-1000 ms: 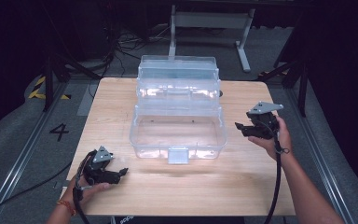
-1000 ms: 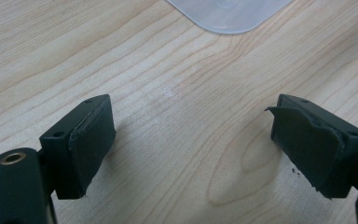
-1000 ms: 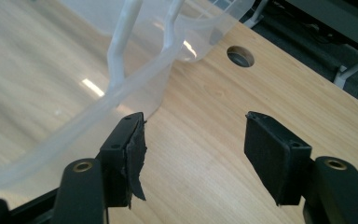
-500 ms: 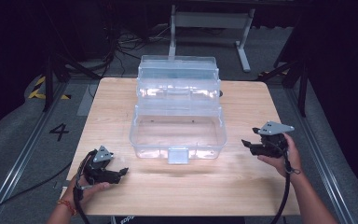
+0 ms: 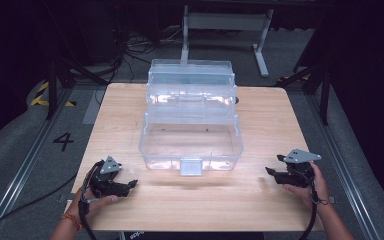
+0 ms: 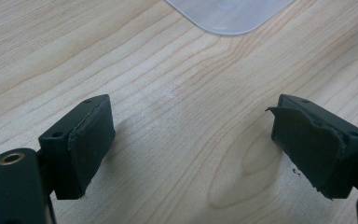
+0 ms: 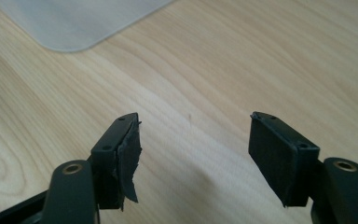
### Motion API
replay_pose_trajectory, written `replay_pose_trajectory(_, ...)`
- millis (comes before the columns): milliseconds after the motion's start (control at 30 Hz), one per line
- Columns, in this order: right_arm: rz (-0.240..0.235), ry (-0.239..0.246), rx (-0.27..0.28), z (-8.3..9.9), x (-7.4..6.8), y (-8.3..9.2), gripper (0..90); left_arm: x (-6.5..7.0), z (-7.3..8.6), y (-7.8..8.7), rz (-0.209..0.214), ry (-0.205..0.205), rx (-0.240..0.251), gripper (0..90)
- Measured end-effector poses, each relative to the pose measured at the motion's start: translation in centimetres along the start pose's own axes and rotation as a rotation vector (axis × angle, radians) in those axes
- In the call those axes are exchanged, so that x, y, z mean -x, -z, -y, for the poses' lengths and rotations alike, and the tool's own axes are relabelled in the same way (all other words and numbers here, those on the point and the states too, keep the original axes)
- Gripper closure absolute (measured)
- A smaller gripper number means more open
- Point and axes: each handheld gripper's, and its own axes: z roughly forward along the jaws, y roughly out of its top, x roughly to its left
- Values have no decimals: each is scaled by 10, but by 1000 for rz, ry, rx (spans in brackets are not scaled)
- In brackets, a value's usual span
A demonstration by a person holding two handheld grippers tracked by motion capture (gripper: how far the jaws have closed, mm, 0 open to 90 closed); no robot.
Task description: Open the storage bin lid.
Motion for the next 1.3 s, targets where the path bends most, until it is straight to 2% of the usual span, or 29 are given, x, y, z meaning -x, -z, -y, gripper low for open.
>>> replay_pose_trajectory(167,-10,-62,21,19,3,1,313,0,0,0,0,2,-2,136)
replay_pose_trajectory(267,9,-96,1,30,4,-3,277,0,0,-1,-5,0,5,136)
replay_pose_trajectory(300,-3,-121,19,34,5,-3,273,0,0,0,-4,-3,0,136)
replay_pose_trajectory(367,-15,-157,14,36,8,-2,246,0,0,0,-5,-2,4,136)
replay_pose_trajectory(500,-35,-183,4,36,11,-3,237,1,0,0,-2,6,3,137)
replay_pose_trajectory(533,-34,-181,3,36,11,-4,233,0,0,1,-15,-14,2,137)
replay_pose_trajectory(567,-34,-181,3,36,11,-4,233,0,0,1,-15,-14,2,137)
replay_pose_trajectory(600,-35,-180,3,36,11,-4,231,1,1,1,-6,8,-4,138)
replay_pose_trajectory(667,-36,-180,3,36,11,-4,231,1,1,1,-7,-3,-5,138)
replay_pose_trajectory(833,-35,-180,3,36,11,-4,231,1,1,1,-2,2,-1,137)
replay_pose_trajectory(867,-35,-180,3,36,11,-4,231,-1,0,1,-9,-14,2,136)
replay_pose_trajectory(933,-35,-180,2,36,11,-4,230,-1,0,1,-7,-12,0,135)
replay_pose_trajectory(967,-35,-180,2,36,11,-4,230,0,0,0,0,5,1,134)
replay_pose_trajectory(1033,-34,-180,2,36,11,-4,230,0,0,0,-2,-6,2,133)
replay_pose_trajectory(1300,-28,-181,-1,36,12,-4,213,0,-1,-1,-6,-1,3,131)
